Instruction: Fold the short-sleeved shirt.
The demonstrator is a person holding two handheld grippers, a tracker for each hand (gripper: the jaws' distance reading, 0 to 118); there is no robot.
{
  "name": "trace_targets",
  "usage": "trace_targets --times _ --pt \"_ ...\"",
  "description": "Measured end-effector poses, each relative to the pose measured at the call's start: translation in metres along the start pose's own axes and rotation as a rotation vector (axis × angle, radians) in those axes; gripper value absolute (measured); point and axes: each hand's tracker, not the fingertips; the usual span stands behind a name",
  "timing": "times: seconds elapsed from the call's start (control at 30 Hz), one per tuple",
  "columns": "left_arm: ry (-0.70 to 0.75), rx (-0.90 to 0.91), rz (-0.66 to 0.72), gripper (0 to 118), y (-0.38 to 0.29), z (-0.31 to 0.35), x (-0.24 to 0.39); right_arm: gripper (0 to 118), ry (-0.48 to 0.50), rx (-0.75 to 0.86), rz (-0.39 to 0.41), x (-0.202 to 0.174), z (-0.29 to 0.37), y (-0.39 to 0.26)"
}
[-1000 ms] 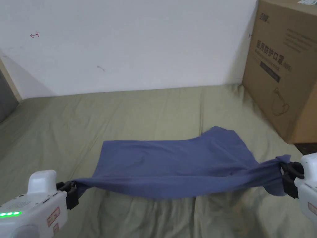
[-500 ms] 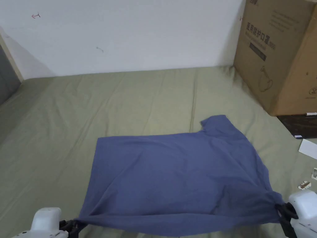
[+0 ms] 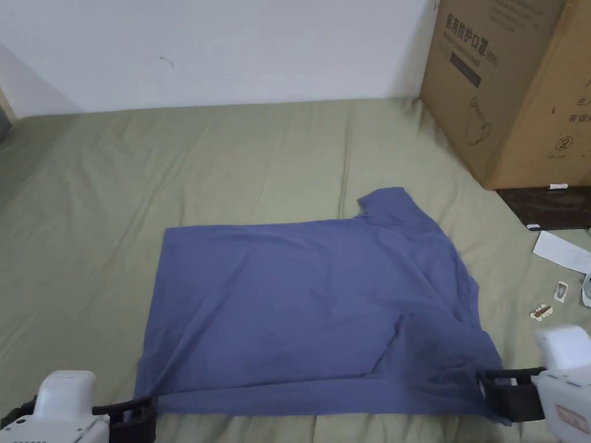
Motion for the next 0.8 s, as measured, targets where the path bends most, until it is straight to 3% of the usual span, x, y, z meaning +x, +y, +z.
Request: trace_targets --times 0.1,0.17,0.2,0.23,0.27,0.3,0.33,0.4,0.5,0.6,0.63,0.67,0.7,0.73,0.8 --pt "0.027 0.108 0.048 115 0.005 0.043 0.007 117 0.026 0.14 -0.097 -0.009 0.038 0.0" --pt "0.006 0.156 0.118 106 0.005 0.071 0.011 107 0.052 0.259 -0.168 -0.021 0.063 -0.004" --pt "0.013 0.208 0.142 86 0.001 0.084 0.014 89 0.073 0.294 -0.203 -0.026 0.07 -0.008" --pt "0.028 0.247 0.149 56 -0.002 0.093 0.018 60 0.069 0.314 -0.226 -0.032 0.073 -0.013" --pt "0.058 0.248 0.152 13 -0.004 0.098 0.022 20 0.037 0.326 -0.233 -0.042 0.074 -0.017" --pt "0.049 0.222 0.159 0 -0.005 0.098 0.024 0 -0.021 0.329 -0.224 -0.051 0.072 -0.022" --pt "0.064 0.21 0.189 0 -0.01 0.099 0.023 0 -0.049 0.317 -0.205 -0.059 0.069 -0.027" --pt "-0.064 0.099 0.172 0 -0.014 0.081 0.015 0 0.096 0.271 -0.144 -0.068 0.059 -0.031" --pt "-0.026 0.022 0.127 0 -0.025 0.062 0.012 0 0.066 0.227 -0.026 -0.083 0.051 -0.037" --pt "-0.029 -0.088 0.158 1 -0.032 0.036 0.003 0 0.107 0.214 -0.054 -0.085 0.049 -0.04" --pt "-0.033 -0.136 0.154 14 -0.035 0.024 0.0 0 0.117 0.205 -0.067 -0.086 0.047 -0.041" --pt "0.008 -0.142 0.155 43 -0.038 0.016 -0.001 0 0.119 0.195 -0.07 -0.087 0.045 -0.04" --pt "0.009 -0.128 0.16 82 -0.039 0.007 -0.003 0 0.118 0.185 -0.068 -0.088 0.042 -0.04" --pt "-0.01 -0.14 0.169 82 -0.039 -0.002 -0.007 0 0.112 0.18 -0.065 -0.088 0.04 -0.04" --pt "-0.044 -0.226 0.224 97 -0.034 -0.023 -0.012 0 0.113 0.162 -0.069 -0.089 0.037 -0.038"
